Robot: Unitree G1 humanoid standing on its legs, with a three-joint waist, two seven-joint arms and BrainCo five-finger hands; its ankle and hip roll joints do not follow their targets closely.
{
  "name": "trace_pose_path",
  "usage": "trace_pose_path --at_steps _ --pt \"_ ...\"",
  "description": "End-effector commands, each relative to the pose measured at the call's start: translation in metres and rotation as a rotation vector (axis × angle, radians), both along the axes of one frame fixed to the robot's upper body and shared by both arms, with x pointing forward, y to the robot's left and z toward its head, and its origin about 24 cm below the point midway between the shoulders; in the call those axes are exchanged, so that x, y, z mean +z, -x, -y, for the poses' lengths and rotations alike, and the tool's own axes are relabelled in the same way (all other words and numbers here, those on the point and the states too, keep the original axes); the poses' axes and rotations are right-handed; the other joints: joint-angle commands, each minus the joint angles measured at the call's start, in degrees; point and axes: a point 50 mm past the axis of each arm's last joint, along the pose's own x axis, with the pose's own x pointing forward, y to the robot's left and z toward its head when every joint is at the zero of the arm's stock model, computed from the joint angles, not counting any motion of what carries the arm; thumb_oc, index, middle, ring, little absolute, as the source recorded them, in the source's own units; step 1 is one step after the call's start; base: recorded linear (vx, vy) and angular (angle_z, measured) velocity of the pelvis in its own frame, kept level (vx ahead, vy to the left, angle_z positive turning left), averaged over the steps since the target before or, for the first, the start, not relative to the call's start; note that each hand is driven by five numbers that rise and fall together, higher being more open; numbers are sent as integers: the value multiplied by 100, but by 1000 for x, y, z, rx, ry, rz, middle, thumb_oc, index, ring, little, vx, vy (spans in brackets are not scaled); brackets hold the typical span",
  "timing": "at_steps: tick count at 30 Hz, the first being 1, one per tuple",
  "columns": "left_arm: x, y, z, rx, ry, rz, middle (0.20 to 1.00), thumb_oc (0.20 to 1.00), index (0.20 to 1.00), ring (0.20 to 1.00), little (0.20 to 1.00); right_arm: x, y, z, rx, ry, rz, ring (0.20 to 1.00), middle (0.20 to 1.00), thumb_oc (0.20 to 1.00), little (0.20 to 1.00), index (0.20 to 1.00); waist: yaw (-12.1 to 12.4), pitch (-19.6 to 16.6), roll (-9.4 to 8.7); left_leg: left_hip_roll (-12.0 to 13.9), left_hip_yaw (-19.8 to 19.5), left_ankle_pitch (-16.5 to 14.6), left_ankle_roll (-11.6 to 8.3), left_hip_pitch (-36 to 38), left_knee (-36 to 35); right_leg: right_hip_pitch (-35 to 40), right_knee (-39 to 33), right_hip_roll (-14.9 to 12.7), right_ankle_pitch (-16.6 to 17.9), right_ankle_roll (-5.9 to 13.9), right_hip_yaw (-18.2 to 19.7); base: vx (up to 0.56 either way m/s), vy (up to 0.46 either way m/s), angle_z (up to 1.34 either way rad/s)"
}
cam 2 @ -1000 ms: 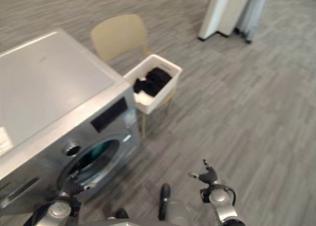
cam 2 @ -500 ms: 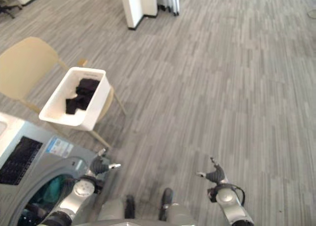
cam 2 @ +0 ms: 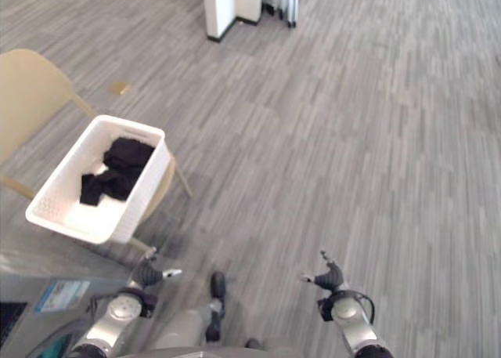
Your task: Grab the laundry basket,head to the washer,open it,put in the laundry and shut it.
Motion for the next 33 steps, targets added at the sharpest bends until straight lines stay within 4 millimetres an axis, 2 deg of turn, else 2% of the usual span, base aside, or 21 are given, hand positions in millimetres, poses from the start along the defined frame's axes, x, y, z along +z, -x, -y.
trace_pose_path --at_steps 1,3,5,6,7,8,11,14,15,16,17,18,20,21,22,23,24,26,27,30,33 --pt "9 -2 -17 41 -43 62 1000 1000 1000 1000 1000 16 -20 -6 52 -6 101 1000 1000 1000 1000 1000 38 -43 64 206 -191 -498 -316 229 223 -673 53 -425 1005 302 116 271 -4 106" --pt "8 -2 -17 51 -47 63 1000 1000 1000 1000 1000 20 -25 -6 56 -13 123 1000 1000 1000 1000 1000 -66 43 144 202 -382 -537 -361 472 109 -979 -367 -379 821 211 58 269 -62 78" --pt "8 -2 -17 51 -46 64 1000 1000 1000 1000 1000 21 -26 -6 54 -18 127 1000 1000 1000 1000 1000 -130 76 172 191 -507 -560 -379 557 88 -1096 -634 -282 819 189 117 234 -113 64" --pt "6 -1 -15 56 -41 57 1000 1000 1000 1000 1000 20 -24 -5 44 -18 126 1000 1000 1000 1000 1000 -278 158 112 20 -900 -751 -427 787 115 -1339 -1521 26 934 259 665 317 -189 103" --pt "6 -1 -15 55 -40 59 1000 1000 1000 1000 1000 20 -22 -3 41 -14 121 1000 1000 1000 1000 1000 -330 184 92 -44 -1067 -819 -456 856 137 -1397 -1882 111 1054 317 953 509 -331 186" --pt "4 -2 -15 67 -43 55 1000 1000 1000 1000 1000 19 -20 1 42 9 109 1000 1000 1000 1000 1000 -410 224 89 -138 -1425 -952 -518 954 199 -1673 -2265 147 1359 432 1473 292 -200 148" --pt "0 2 -13 60 -42 37 1000 1000 1000 1000 1000 16 -15 3 46 8 87 1000 1000 1000 1000 1000 -415 200 15 -270 -1720 -1144 -574 989 413 -1390 -2540 27 1440 348 1560 209 -218 144" --pt "-5 8 -12 89 -20 13 1000 1000 1000 1000 1000 15 -15 5 46 9 89 1000 1000 1000 1000 1000 -341 137 28 -165 -1848 -1210 -788 843 924 -1061 -2643 -65 1448 234 1240 135 -247 161" --pt "-5 7 -12 103 -5 17 1000 1000 1000 1000 1000 17 -16 7 38 11 95 1000 1000 1000 1000 1000 -354 139 1 -127 -1746 -1141 -854 617 1226 -956 -2703 -148 1420 201 1057 77 -260 112" --pt "-5 7 -13 125 9 18 1000 1000 1000 1000 1000 18 -17 10 20 8 103 1000 1000 1000 1000 1000 -368 153 -9 82 -1165 -1054 -888 232 1610 -742 -2725 -240 1267 95 717 37 -170 151" --pt "-5 7 -13 125 9 18 1000 1000 1000 1000 1000 18 -17 10 20 8 103 1000 1000 1000 1000 1000 -370 151 -8 82 -1166 -1056 -888 227 1613 -744 -2725 -239 1266 95 715 54 -168 161" --pt "-5 7 -14 135 10 15 1000 1000 1000 1000 1000 18 -17 12 7 7 103 1000 1000 1000 1000 1000 -372 146 -22 240 -761 -1062 -859 108 1656 -617 -2765 -298 1193 77 483 58 -109 132" --pt "-4 6 -19 148 -1 18 1000 1000 1000 1000 1000 17 -14 13 -14 3 96 1000 1000 1000 1000 1000 -358 86 -43 439 -5 -1064 -745 -149 1361 -419 -2818 -313 1002 34 98 118 -147 92" --pt "-5 6 -18 148 -1 17 1000 1000 1000 1000 1000 16 -14 13 -14 3 95 1000 1000 1000 1000 1000 -357 99 -36 445 -8 -1089 -746 -133 1378 -397 -2814 -308 989 35 96 205 -105 105" --pt "-5 7 -21 164 -7 14 1000 1000 1000 1000 1000 16 -13 14 -27 6 93 1000 1000 1000 1000 1000 -341 31 -2 495 294 -775 -779 -281 958 -272 -2864 -224 868 4 -98 134 -36 96" --pt "-5 7 -21 164 -7 14 1000 1000 1000 1000 1000 16 -12 14 -26 6 93 1000 1000 1000 1000 1000 -346 27 -4 491 291 -770 -779 -281 951 -273 -2864 -226 867 4 -102 284 -21 85" --pt "-3 8 -26 178 -16 20 1000 1000 1000 1000 1000 16 -13 16 -31 15 93 1000 1000 1000 1000 1000 -308 -6 22 552 540 -540 -839 -339 662 -145 -2834 -165 738 -10 -256 156 16 57" --pt "-5 11 -28 189 -16 13 1000 1000 1000 1000 1000 17 -13 15 -27 15 94 1000 1000 1000 1000 1000 -293 -30 21 546 587 -515 -831 -247 521 -71 -2817 -148 685 -12 -298 241 48 37" --pt "-6 14 -31 197 -22 2 1000 1000 1000 1000 1000 16 -13 14 -17 18 91 1000 1000 1000 1000 1000 -291 -87 4 498 516 -657 -832 -89 456 63 -2729 -177 533 43 -327 312 78 14" --pt "-8 18 -35 203 -39 -13 1000 1000 1000 1000 1000 20 -16 11 5 26 107 1000 1000 1000 1000 1000 -282 -117 -34 482 527 -683 -822 -7 474 97 -2534 -255 449 39 -440 196 75 6" --pt "-6 26 -48 225 -72 -21 1000 1000 1000 1000 1000 32 -28 5 79 49 158 1000 1000 1000 1000 1000 -87 -235 -150 351 510 -981 -643 246 482 208 -2159 -444 385 172 -460 296 165 6"
